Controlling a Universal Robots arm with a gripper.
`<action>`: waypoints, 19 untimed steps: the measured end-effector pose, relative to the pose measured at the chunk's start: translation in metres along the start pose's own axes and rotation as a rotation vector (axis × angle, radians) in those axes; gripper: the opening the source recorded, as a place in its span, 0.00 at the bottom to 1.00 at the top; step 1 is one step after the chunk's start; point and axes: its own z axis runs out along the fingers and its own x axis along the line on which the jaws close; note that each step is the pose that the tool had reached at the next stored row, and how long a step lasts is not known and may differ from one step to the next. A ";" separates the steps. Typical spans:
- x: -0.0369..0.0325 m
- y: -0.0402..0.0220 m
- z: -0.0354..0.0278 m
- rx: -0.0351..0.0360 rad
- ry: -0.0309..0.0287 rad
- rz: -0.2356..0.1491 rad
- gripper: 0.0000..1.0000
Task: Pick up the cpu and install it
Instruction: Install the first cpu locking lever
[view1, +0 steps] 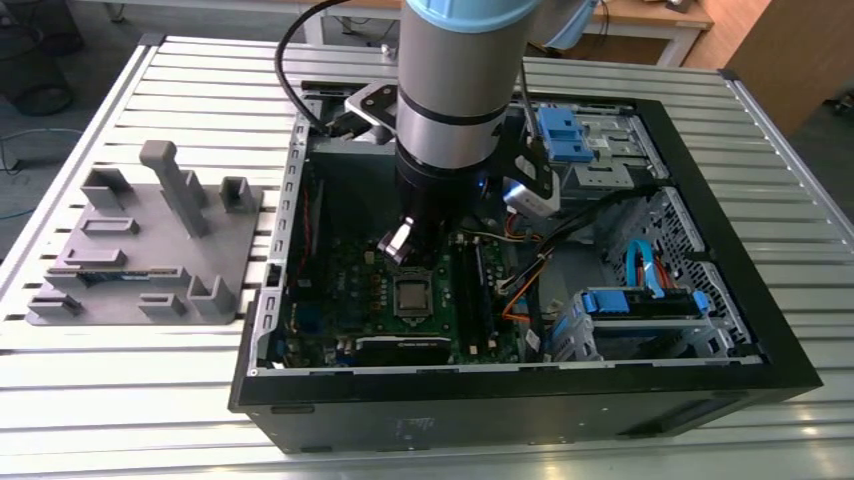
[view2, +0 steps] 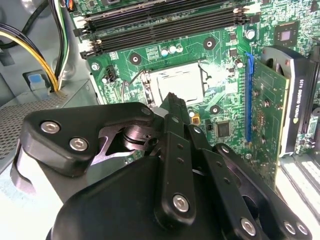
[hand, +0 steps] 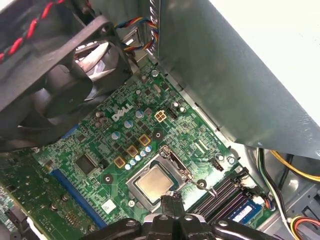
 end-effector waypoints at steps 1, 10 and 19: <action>0.0000 0.0000 -0.0005 0.0000 0.0000 0.000 0.11; -0.0004 0.0003 -0.0136 -0.0014 -0.0016 0.000 0.11; -0.0049 0.0044 -0.0142 -0.0016 -0.0017 0.000 0.11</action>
